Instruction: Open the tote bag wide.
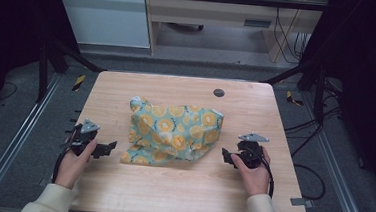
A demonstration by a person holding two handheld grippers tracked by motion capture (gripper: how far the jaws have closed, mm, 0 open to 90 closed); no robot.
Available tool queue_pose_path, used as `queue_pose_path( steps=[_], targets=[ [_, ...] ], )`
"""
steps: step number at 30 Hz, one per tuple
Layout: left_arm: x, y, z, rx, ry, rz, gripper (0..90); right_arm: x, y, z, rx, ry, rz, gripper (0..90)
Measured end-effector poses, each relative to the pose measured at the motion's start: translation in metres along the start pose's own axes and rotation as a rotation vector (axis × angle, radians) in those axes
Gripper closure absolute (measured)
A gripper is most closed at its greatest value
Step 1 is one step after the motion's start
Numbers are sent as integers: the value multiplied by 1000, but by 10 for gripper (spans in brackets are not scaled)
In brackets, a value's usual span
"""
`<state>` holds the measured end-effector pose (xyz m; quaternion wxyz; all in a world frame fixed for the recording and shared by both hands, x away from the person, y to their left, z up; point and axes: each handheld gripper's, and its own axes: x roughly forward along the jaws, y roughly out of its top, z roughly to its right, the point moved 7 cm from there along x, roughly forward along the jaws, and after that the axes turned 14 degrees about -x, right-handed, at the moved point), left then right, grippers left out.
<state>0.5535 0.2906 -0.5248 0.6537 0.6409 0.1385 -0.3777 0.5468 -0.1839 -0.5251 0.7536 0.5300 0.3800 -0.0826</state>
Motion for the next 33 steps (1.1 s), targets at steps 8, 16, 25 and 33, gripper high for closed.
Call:
queue_pose_path(
  steps=[8, 16, 25, 33],
  targets=[
    [-1, 0, 0, 8, 6, 5, 63, -2, 4, -5, -17, -3, 1, 120],
    [0, 1, 0, 34, 18, -2, 62, -10, 15, -15, -97, 1, 30, 229],
    [1, -1, 2, 58, 25, -15, 62, -28, 45, -31, -99, 33, 114, 283],
    [1, -2, 3, 63, 25, -16, 62, -32, 97, -40, -174, 62, 149, 300]
  ],
)
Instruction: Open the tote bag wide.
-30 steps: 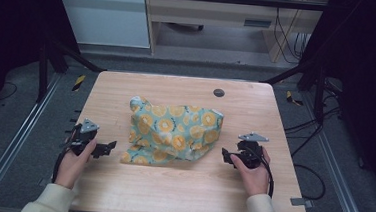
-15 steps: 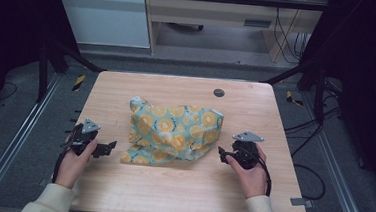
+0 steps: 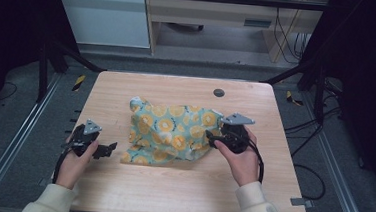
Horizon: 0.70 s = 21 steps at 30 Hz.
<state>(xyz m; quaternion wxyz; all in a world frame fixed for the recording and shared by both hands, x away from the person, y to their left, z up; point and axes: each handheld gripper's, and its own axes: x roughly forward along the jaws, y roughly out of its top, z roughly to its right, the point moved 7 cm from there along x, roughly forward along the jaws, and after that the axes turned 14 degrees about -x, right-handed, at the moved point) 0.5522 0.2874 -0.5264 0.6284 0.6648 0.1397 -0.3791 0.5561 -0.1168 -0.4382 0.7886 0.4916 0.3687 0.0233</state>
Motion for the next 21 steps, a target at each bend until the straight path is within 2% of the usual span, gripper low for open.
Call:
queue_pose_path(
  steps=[3, 7, 8, 12, 14, 16, 17, 18, 19, 20, 21],
  targets=[
    [2, -1, 1, 9, -1, -11, 62, 13, 23, 7, -11, 21, -8, 303],
    [1, -1, 2, 11, -6, -11, 62, 27, 40, 13, -22, 40, -26, 309],
    [1, -1, 2, 13, -5, -10, 62, 27, 40, 13, -22, 40, -26, 309],
    [1, 0, 2, 8, -8, -6, 62, 45, 52, 16, -13, 88, -52, 346],
    [1, 0, 2, 8, -10, -7, 62, 51, 55, 16, -13, 93, -66, 360],
    [1, 0, 3, 7, -13, -6, 62, 61, 54, 16, -3, 129, -97, 386],
    [1, 0, 3, 7, -13, -5, 62, 63, 53, 15, 4, 141, -103, 430],
    [1, 0, 3, 7, -13, -5, 62, 63, 53, 15, 4, 141, -103, 430],
    [1, 0, 3, 10, -13, -6, 62, 66, 51, 13, 3, 158, -107, 534],
    [1, 0, 3, 9, -13, -5, 62, 66, 51, 13, 3, 158, -107, 534],
    [1, 0, 3, 7, -12, -2, 62, 65, 50, 11, -1, 164, -104, 673]
  ],
)
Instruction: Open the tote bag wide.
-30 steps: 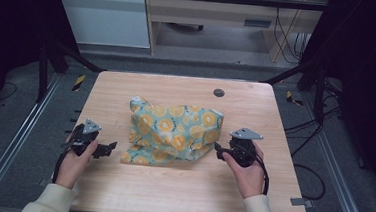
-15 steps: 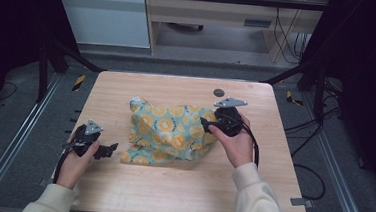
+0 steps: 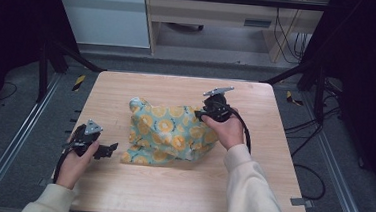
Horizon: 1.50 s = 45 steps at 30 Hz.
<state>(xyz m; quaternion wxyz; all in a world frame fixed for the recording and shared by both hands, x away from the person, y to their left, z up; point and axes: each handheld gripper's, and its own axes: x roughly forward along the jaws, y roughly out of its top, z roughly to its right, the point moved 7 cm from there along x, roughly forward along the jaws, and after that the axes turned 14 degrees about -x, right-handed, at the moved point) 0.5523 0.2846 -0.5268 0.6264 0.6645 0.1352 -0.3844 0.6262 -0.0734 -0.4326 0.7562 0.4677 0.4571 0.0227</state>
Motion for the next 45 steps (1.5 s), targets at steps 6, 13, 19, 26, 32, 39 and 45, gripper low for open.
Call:
queue_pose_path(
  steps=[6, 13, 19, 26, 32, 39, 45],
  targets=[
    [0, 0, 0, 7, 4, -6, 62, -10, 0, -8, -17, 30, 23, 890],
    [0, 0, -1, 0, 6, -5, 62, -34, 9, -25, -55, 42, 106, 900],
    [0, -1, -1, 0, 7, -5, 62, -67, 10, -58, -108, 82, 207, 900],
    [0, -1, -2, -1, 11, -9, 63, -94, -13, -105, -146, 159, 274, 900],
    [0, -2, -3, -3, 15, -12, 62, -100, -35, -133, -164, 215, 271, 900],
    [0, -2, -2, -1, 12, -11, 63, -84, -68, -157, -155, 280, 222, 900],
    [-1, -2, -2, -5, 10, -9, 64, -70, -92, -158, -114, 288, 177, 897]
  ],
)
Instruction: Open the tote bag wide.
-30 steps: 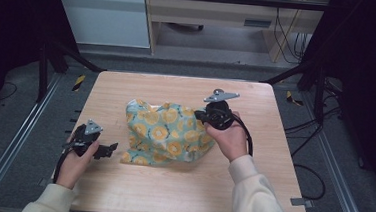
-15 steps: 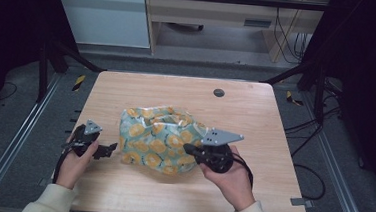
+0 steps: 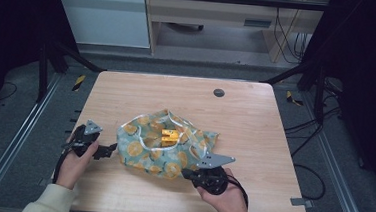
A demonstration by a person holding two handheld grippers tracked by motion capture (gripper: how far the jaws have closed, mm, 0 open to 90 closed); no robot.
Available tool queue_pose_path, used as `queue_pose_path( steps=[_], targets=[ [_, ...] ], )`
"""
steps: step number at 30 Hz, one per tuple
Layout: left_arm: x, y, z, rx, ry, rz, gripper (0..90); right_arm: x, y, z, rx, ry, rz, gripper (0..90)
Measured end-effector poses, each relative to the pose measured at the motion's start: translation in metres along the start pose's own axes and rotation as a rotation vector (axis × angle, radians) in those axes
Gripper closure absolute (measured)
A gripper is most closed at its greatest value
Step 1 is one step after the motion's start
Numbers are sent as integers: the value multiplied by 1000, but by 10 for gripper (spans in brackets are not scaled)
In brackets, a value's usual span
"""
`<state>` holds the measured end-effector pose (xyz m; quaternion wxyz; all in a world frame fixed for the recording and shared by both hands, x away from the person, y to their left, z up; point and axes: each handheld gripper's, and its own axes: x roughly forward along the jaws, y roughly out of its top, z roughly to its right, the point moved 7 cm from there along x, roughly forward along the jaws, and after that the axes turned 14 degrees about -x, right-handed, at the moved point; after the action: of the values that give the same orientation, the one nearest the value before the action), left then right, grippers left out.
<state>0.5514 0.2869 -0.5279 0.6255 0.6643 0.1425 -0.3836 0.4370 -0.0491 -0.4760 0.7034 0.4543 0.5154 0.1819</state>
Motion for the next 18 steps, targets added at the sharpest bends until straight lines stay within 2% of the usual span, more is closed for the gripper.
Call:
queue_pose_path(
  steps=[3, 8, 10, 14, 18],
  targets=[
    [-1, 0, 1, 3, -3, -4, 67, 3, -16, 1, 24, -1, -31, 894],
    [-2, 1, 2, -2, -12, -7, 71, 5, -24, 4, 35, -7, -47, 894],
    [-3, 2, 2, -5, -13, 2, 78, 10, -31, 6, 38, -13, -78, 893],
    [-4, 2, 2, 3, -13, -1, 77, 14, -37, 7, 46, -5, -96, 893],
    [-2, 2, 3, 5, -16, -8, 77, 17, -44, 10, 49, -20, -130, 889]
  ],
)
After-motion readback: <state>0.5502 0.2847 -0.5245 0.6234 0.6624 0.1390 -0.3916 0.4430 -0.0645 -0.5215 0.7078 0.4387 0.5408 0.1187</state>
